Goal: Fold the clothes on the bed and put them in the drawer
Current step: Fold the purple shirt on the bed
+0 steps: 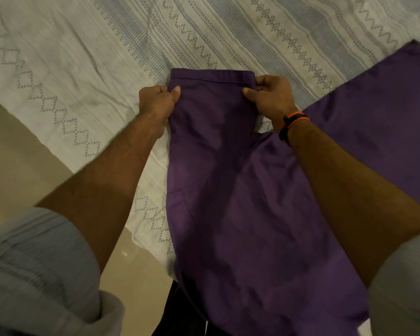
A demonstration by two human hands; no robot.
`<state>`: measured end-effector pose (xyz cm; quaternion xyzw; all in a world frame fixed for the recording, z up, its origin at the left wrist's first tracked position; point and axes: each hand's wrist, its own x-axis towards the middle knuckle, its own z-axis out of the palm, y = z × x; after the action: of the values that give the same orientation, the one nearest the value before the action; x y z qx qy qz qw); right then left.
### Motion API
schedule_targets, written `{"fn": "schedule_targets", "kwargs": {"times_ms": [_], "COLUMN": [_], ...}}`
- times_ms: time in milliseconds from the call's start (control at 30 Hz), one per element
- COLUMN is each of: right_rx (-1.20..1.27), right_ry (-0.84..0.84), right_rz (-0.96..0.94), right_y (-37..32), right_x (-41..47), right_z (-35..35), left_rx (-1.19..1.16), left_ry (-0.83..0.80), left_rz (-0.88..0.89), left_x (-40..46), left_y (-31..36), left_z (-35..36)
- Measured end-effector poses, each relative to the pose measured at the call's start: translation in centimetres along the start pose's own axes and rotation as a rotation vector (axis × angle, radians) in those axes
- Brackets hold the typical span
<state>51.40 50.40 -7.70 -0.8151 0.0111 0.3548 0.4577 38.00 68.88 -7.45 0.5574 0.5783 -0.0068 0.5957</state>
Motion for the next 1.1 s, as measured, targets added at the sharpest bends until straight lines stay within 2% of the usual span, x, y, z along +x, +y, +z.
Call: {"fn": "schedule_targets", "kwargs": {"times_ms": [433, 567, 733, 933, 1000, 1100], "right_rx": [0.099, 0.128, 0.051, -0.077, -0.105, -0.076], "right_ry": [0.013, 0.013, 0.048, 0.092, 0.063, 0.028], "right_rz": [-0.063, -0.110, -0.154, -0.194, -0.165, -0.081], "right_y": [-0.8, 0.2, 3.1, 9.7, 12.8, 17.4], "right_x": [-6.3, -9.3, -14.2, -21.7, -24.1, -26.6], "right_z": [-1.8, -3.0, -5.6, -8.1, -8.7, -9.6], "left_rx": [-0.130, -0.158, -0.205, 0.093, 0.249, 0.384], "left_ry": [0.014, -0.002, -0.035, -0.004, 0.039, -0.010], "left_rz": [0.230, 0.271, 0.372, 0.592, 0.676, 0.822], "left_x": [-7.7, -11.3, -17.4, -24.5, -27.4, -31.4], "left_y": [-0.3, -2.0, -5.1, -14.1, -18.4, -24.2], "left_z": [-0.8, -1.5, -1.6, -0.8, 0.0, 1.3]}}
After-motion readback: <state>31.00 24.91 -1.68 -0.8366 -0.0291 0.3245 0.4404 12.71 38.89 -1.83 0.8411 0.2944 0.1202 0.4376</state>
